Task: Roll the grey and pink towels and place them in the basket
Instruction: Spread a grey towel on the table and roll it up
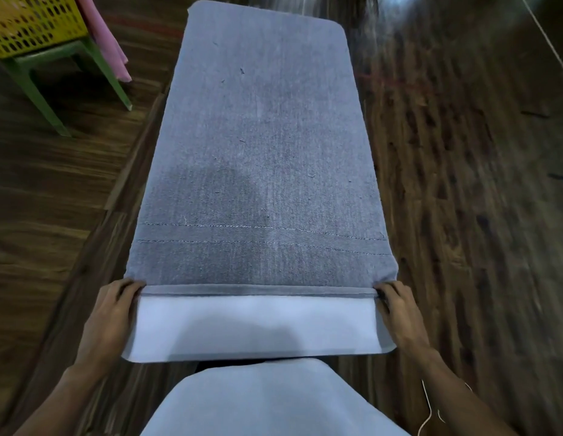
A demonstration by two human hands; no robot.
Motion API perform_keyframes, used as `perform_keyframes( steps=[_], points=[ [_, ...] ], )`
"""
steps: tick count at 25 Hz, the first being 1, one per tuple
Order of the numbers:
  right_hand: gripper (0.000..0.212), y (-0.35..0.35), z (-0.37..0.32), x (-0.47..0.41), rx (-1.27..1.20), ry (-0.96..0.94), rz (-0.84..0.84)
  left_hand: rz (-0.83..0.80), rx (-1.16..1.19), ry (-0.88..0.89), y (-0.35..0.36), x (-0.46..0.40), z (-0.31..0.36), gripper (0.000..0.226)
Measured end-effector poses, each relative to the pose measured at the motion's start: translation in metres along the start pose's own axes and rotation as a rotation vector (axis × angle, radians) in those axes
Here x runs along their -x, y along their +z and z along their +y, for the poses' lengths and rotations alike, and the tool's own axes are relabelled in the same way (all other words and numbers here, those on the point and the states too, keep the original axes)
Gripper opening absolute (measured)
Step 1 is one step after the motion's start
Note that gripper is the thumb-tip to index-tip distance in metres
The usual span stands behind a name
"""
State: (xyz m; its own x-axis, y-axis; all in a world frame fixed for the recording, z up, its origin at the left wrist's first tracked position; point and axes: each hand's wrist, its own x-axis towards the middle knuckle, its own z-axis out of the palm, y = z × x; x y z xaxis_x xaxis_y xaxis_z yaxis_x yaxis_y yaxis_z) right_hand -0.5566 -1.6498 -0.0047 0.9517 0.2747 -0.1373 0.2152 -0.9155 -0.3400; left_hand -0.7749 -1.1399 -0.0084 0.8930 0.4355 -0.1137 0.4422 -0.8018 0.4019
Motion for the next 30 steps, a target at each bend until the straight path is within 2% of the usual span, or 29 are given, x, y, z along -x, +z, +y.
perform_keyframes(
  steps=[3,7,9,11,14,17,20,23,28,30],
  points=[
    [0.036,-0.007,-0.002,-0.003,0.037,0.038,-0.012,0.012,-0.020,0.046,-0.007,-0.002,0.008,0.047],
    [0.034,-0.024,0.009,0.005,0.089,-0.021,-0.149,-0.094,-0.032,0.171,-0.022,-0.003,-0.006,0.049],
    [0.023,-0.034,0.014,-0.006,0.032,-0.026,-0.236,-0.140,-0.006,0.190,-0.032,-0.013,-0.011,0.050],
    [0.021,-0.040,0.014,-0.024,-0.077,0.063,-0.262,-0.124,0.050,0.154,-0.035,-0.027,-0.007,0.040],
    [0.031,-0.035,0.007,-0.038,-0.089,0.114,-0.170,-0.055,0.100,0.109,-0.037,-0.042,0.004,0.030],
    [0.021,-0.022,-0.005,-0.025,0.150,0.076,-0.019,0.141,-0.238,0.172,-0.032,-0.035,0.013,0.014],
    [0.023,-0.006,-0.009,-0.002,0.118,0.067,0.043,0.216,-0.378,0.121,-0.016,-0.015,0.019,0.023],
    [0.028,0.000,-0.007,0.006,0.099,0.067,0.043,0.146,-0.295,0.109,0.000,-0.005,0.014,0.028],
    [0.029,-0.005,-0.004,-0.010,-0.052,0.127,0.016,0.045,0.089,-0.074,0.003,-0.012,0.011,0.026],
    [0.031,-0.009,-0.008,-0.010,-0.087,0.140,0.020,0.046,0.157,-0.073,0.004,-0.017,0.008,0.027]
  ],
)
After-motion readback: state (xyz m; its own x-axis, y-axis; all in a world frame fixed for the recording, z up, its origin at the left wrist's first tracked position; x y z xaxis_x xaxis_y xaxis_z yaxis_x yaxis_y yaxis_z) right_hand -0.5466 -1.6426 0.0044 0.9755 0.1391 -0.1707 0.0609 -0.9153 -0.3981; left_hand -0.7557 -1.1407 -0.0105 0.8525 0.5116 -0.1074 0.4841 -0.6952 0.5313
